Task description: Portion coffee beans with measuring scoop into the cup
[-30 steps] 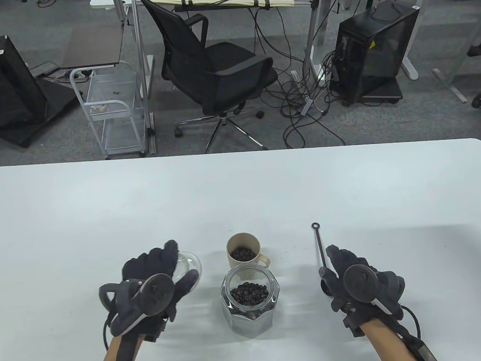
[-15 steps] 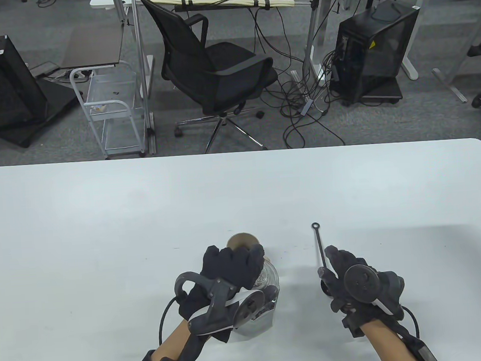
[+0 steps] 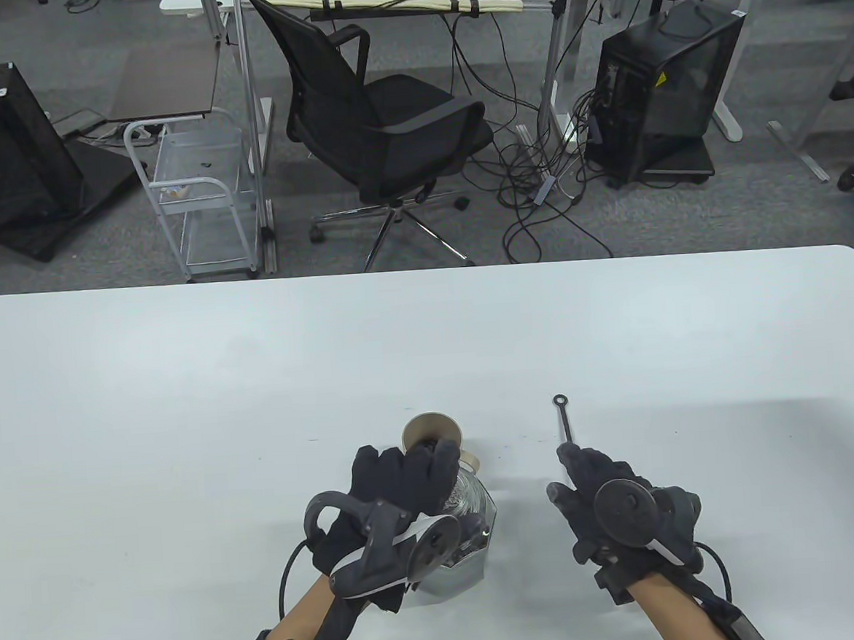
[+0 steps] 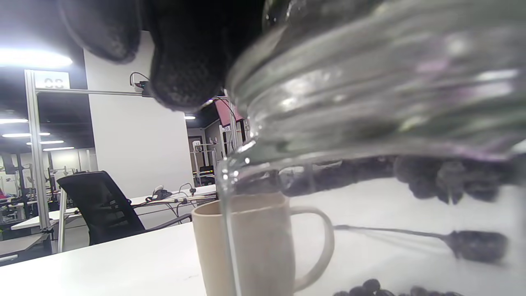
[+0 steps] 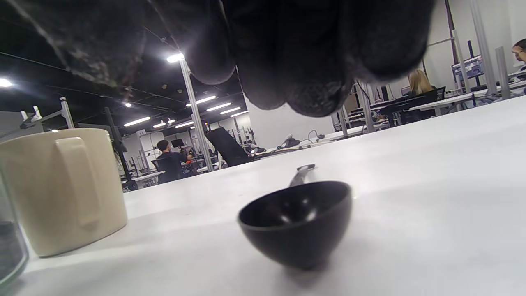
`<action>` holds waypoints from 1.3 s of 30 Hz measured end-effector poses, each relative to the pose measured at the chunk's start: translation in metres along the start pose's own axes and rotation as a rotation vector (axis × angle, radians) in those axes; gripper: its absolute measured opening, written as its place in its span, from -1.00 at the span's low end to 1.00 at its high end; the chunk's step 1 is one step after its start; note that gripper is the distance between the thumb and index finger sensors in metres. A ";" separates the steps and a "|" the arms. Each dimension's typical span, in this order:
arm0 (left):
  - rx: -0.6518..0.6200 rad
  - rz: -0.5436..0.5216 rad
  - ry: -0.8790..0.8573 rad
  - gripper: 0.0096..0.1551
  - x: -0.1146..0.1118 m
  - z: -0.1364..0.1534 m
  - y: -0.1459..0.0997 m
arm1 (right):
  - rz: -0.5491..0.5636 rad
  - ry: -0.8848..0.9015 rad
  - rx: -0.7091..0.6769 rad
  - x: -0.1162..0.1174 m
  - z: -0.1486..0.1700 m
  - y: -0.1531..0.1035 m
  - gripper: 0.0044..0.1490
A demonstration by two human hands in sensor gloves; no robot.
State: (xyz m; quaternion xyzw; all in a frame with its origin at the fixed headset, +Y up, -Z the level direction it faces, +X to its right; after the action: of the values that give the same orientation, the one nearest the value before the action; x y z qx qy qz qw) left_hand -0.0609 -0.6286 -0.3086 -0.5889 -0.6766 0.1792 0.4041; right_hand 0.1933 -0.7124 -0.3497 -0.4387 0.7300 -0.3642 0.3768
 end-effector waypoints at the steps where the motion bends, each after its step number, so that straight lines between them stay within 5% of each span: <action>1: 0.003 -0.004 -0.002 0.10 0.002 0.002 -0.004 | 0.009 0.003 -0.013 -0.001 -0.003 0.000 -0.15; 9: 0.108 -0.215 -0.041 0.00 0.003 0.040 -0.057 | 0.094 0.034 -0.178 -0.009 -0.040 0.010 -0.14; 20: 0.260 -0.002 -0.068 -0.04 -0.074 0.085 -0.100 | 0.065 -0.017 -0.274 0.003 -0.055 0.007 -0.14; 39: 0.245 0.063 -0.031 -0.04 -0.081 0.079 -0.097 | 0.021 -0.094 -0.284 0.006 -0.050 0.003 -0.13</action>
State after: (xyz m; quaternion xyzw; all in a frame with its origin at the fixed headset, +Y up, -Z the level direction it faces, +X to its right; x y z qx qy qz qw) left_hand -0.1856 -0.7104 -0.3140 -0.5533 -0.6370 0.2822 0.4566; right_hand 0.1465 -0.7068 -0.3310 -0.4964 0.7603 -0.2326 0.3486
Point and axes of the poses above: the tracker on the back of each hand, its own z axis roughly to the little-finger side, its own y axis roughly from the wrist to the fingertips, x = y × z, the point moved 4 cm from there along y, roughly from the wrist to the fingertips, and after that the axes turned 14 degrees about -x, right-handed, at the moved point
